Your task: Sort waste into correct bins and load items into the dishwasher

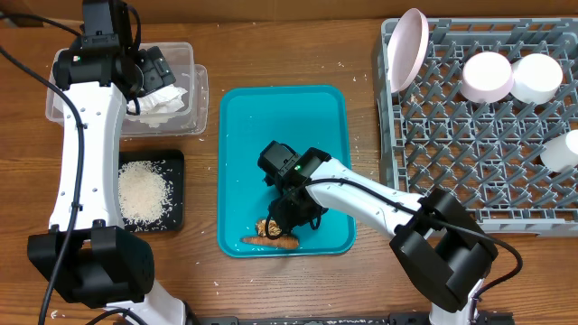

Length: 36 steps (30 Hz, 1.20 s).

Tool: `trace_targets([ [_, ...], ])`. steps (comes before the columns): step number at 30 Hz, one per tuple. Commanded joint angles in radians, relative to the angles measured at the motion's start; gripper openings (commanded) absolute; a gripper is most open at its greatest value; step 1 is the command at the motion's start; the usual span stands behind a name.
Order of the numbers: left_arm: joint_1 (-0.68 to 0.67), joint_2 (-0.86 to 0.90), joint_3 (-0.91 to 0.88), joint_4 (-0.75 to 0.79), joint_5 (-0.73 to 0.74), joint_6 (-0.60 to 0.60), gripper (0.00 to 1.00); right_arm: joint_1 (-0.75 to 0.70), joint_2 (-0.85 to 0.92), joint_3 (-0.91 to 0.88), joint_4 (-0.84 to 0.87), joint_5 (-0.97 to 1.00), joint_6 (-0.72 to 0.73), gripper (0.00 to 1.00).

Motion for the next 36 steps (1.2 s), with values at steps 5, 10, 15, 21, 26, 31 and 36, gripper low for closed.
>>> trace_targets([
  [5, -0.003, -0.013, -0.003, 0.001, 0.004, -0.017, 1.0, 0.005, 0.003, -0.002, 0.013, 0.017, 0.042, 0.52],
  [10, -0.003, -0.013, -0.003, 0.001, 0.004, -0.017, 1.0, 0.005, 0.003, -0.002, 0.014, 0.036, 0.049, 0.34],
  [15, -0.003, -0.013, -0.003, 0.001, 0.004, -0.017, 1.0, 0.005, 0.003, -0.002, 0.014, 0.036, 0.049, 0.29],
  [21, -0.003, -0.013, -0.003, 0.001, 0.004, -0.017, 1.0, 0.004, 0.003, 0.001, 0.005, 0.02, 0.048, 0.29],
  [26, -0.003, -0.013, -0.003, 0.001, 0.004, -0.017, 1.0, 0.002, 0.003, 0.002, -0.008, 0.024, 0.045, 0.29],
  [31, -0.003, -0.013, -0.003, 0.001, 0.004, -0.017, 1.0, 0.003, 0.001, 0.053, -0.051, -0.076, -0.027, 0.32],
  [36, -0.003, -0.013, -0.003, 0.001, 0.004, -0.017, 1.0, 0.004, 0.001, 0.083, -0.076, -0.079, -0.058, 0.35],
])
